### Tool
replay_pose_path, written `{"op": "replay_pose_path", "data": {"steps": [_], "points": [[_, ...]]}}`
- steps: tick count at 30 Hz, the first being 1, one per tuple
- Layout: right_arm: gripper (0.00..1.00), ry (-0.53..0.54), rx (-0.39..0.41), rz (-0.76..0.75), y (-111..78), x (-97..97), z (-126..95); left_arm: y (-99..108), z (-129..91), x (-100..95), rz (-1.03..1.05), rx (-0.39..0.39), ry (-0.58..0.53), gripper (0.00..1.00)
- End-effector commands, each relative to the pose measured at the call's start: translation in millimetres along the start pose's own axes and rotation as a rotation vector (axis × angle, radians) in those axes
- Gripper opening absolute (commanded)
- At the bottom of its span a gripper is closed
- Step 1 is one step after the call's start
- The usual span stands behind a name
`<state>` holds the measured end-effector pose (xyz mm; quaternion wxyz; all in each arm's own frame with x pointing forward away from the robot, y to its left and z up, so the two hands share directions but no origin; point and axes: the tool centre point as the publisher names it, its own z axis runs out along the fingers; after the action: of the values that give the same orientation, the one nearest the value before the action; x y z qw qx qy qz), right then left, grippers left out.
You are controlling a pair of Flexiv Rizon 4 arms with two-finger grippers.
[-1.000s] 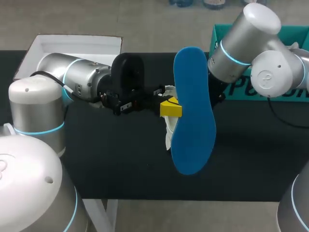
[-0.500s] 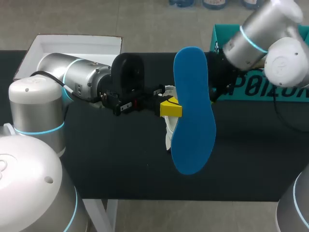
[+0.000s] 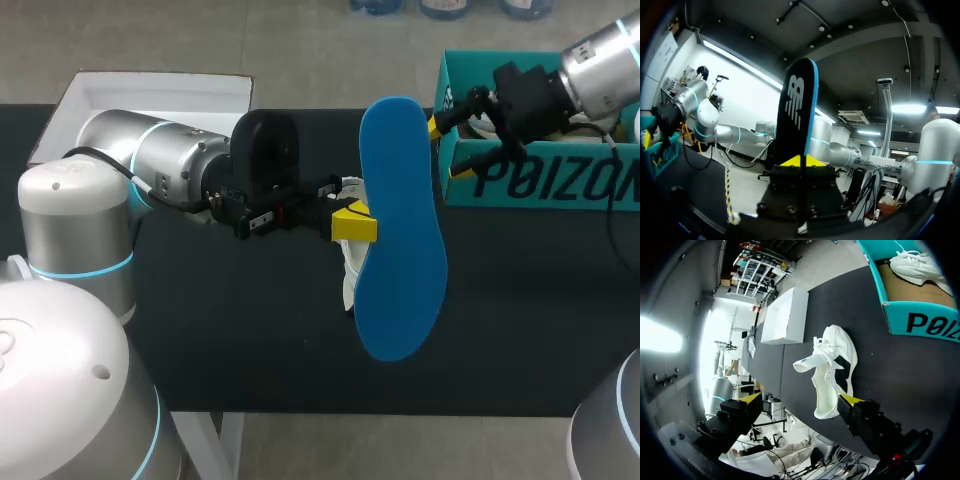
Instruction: Take the shoe out of the shoebox, open the shoe tongue, remove and reinsert the insole, then place the shoe into the shoebox
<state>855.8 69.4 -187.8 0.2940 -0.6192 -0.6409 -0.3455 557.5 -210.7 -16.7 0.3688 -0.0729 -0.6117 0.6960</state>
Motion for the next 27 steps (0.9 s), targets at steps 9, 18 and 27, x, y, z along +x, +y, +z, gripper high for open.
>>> {"op": "replay_pose_path", "data": {"steps": [9, 18, 27], "points": [[1.00, 0.104, 0.014, 0.038, -16.2, 42.7, -48, 1, 0, -0.9, 0.001, 0.002, 0.002, 0.00], [1.00, 0.104, 0.014, 0.038, -16.2, 42.7, -48, 1, 0, -0.9, 0.001, 0.002, 0.002, 0.00], [1.00, 0.104, 0.014, 0.038, -16.2, 42.7, -48, 1, 0, -0.9, 0.001, 0.002, 0.002, 0.00]]}}
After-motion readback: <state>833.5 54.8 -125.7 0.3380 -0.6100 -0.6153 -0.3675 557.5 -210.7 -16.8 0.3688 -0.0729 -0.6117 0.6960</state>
